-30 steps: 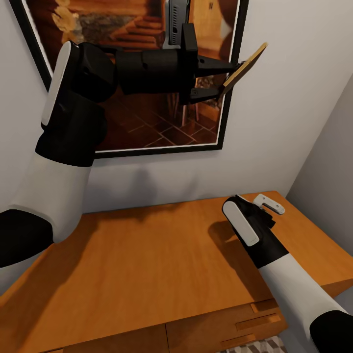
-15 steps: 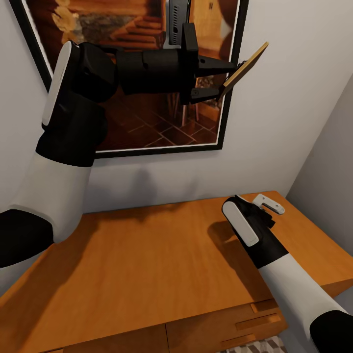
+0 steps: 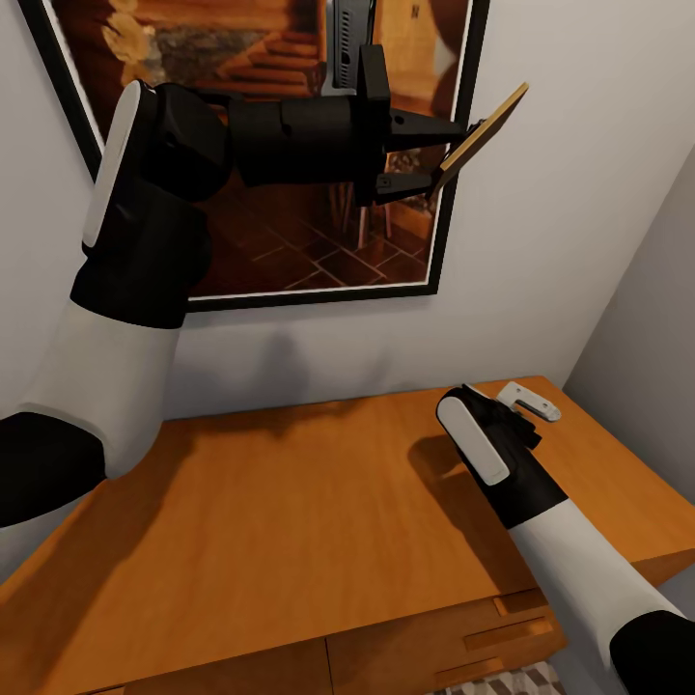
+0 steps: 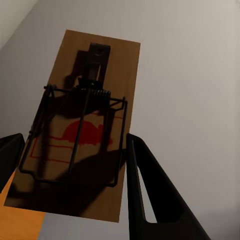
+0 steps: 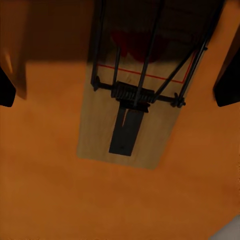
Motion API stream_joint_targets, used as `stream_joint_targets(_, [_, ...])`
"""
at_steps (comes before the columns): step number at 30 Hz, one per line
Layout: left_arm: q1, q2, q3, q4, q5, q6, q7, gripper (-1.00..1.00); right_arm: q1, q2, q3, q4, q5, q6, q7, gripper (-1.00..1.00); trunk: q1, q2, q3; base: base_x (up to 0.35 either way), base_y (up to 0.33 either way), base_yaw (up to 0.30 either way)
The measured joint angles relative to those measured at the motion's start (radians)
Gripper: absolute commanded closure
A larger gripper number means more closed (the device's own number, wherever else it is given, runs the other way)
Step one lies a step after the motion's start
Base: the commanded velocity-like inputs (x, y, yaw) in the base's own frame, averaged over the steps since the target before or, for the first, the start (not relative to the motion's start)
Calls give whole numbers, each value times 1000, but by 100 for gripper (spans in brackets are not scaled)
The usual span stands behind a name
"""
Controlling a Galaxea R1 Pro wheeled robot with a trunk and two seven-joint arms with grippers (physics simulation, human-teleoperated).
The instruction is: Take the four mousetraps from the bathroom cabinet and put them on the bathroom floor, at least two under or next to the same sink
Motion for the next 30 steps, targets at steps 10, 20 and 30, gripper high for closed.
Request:
stream_joint_targets(10, [0,0,0,0,0,0,0,100,0,0,11,1,2,0,0,-100,0,0,0,0,0,0])
stream_joint_targets(20, [0,0,0,0,0,0,0,100,0,0,13,2,3,-1,0,-100,0,0,0,0,0,0])
stream_joint_targets(30, [34,7,-6,9,-8,-3,6,100,-32,9,-9,-21,-13,12,0,-100,0,0,0,0,0,0])
